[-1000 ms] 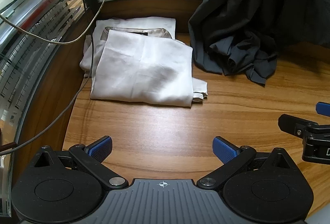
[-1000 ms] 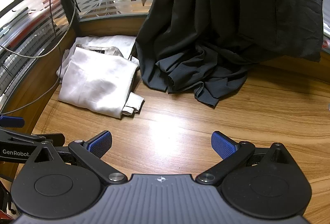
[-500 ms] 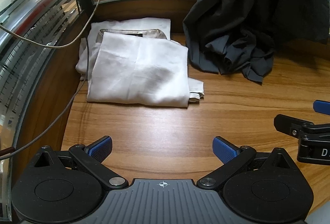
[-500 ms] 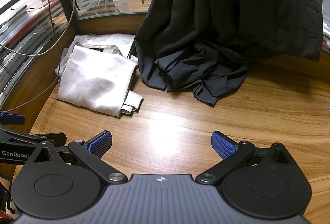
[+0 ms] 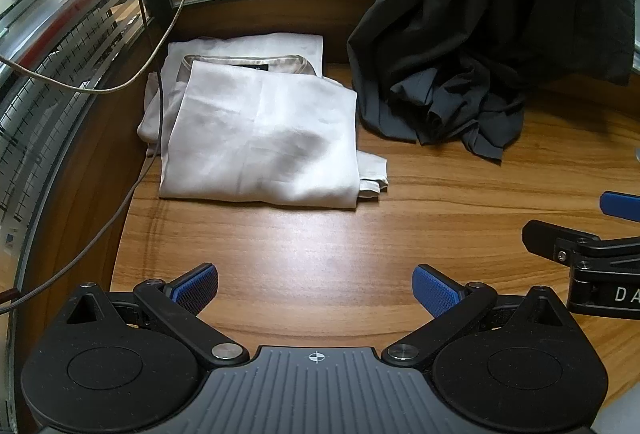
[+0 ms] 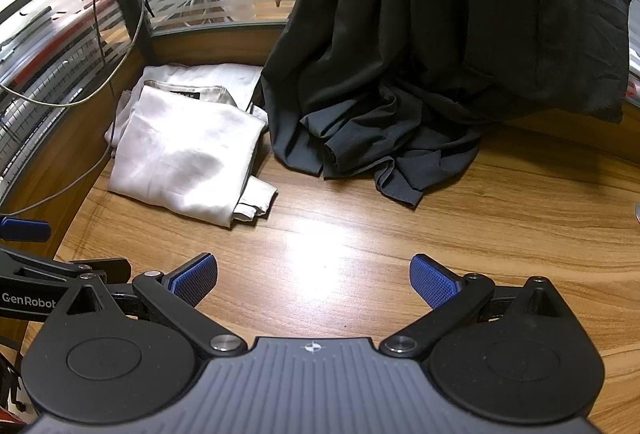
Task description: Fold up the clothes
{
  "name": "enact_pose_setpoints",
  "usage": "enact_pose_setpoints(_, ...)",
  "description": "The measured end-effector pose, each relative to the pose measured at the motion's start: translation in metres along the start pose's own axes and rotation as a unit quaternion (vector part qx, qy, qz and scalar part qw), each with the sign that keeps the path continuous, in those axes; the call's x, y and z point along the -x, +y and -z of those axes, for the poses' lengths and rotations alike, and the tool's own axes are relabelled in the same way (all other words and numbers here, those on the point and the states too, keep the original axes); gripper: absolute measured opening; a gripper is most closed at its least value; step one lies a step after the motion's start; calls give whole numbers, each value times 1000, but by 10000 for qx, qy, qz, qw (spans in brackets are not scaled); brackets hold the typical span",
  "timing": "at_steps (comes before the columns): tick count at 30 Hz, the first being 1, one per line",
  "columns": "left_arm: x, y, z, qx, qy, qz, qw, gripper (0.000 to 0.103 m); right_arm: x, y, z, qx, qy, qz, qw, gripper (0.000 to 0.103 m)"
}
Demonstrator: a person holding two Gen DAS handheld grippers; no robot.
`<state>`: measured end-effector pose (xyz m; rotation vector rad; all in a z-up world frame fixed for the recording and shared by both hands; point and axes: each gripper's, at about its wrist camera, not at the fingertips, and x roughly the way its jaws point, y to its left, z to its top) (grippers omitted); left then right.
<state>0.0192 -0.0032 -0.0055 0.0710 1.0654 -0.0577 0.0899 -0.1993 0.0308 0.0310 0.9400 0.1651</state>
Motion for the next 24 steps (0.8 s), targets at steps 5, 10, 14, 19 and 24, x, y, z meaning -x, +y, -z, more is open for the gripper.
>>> enact_pose_setpoints(5,-3,2,-1,5,28,27,10000,103,-3,2,-3,12,0,26,10000,103)
enact_pose_setpoints(10,-9,7,-2,47,91,76,9999,103,-9,6,-8,81,21,40,10000,103)
enact_pose_setpoints(14,-16,14,-5,119,153,89,9998,103,-15,11,-14,183,58,-8,9998,103)
enact_pose_setpoints(19,-30,25,-10,165,165,67,9997,103,-32,18,-27,294,133,-210,9993,103)
enact_pose_setpoints(24,-52,40,-16,145,166,-6,9998,103,-62,29,-48,533,178,-447,9974,103)
